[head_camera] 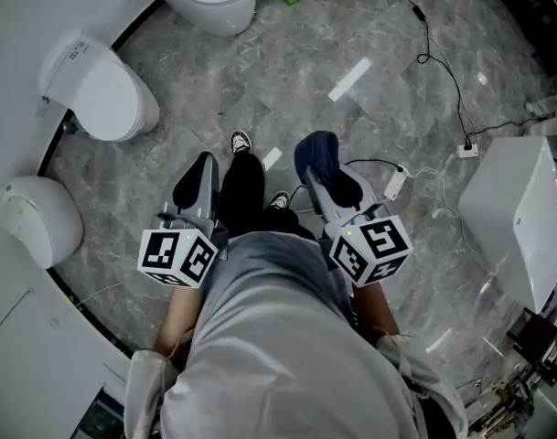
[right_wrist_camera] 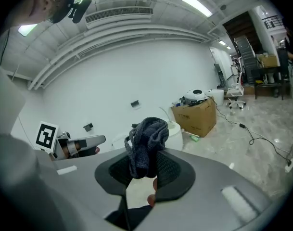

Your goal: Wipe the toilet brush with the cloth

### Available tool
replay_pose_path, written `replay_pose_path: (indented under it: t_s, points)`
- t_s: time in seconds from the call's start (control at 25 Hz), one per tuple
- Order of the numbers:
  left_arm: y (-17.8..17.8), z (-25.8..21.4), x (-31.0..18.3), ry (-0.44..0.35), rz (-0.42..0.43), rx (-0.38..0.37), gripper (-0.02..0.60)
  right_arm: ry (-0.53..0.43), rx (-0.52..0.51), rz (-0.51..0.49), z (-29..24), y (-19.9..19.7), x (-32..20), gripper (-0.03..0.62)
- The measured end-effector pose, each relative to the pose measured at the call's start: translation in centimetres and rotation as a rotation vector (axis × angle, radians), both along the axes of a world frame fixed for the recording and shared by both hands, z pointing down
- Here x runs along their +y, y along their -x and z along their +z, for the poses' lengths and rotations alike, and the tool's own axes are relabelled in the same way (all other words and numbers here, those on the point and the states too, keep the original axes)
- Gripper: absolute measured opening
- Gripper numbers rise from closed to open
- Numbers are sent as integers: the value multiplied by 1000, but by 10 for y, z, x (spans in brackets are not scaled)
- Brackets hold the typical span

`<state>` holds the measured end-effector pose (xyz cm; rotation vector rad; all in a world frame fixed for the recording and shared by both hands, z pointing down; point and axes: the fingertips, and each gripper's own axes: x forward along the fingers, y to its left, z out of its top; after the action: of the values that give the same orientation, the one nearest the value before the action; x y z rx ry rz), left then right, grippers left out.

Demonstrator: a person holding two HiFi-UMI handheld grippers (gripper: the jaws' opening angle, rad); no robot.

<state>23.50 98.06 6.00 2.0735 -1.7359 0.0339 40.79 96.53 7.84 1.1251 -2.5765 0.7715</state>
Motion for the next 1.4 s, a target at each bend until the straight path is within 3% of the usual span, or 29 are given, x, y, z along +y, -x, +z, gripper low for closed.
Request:
replay_pose_path:
  t_s: [0.36, 0.88, 1.4]
  points:
    - [43, 8, -66, 24, -32, 5, 0, 20, 57, -22, 5, 40, -64, 86]
    - [112, 12, -208, 62, -20, 31, 0, 79, 99, -45, 10, 113, -204, 87]
    - [218, -14, -328, -6, -42, 2, 0, 3, 121, -62, -24, 214, -334, 87]
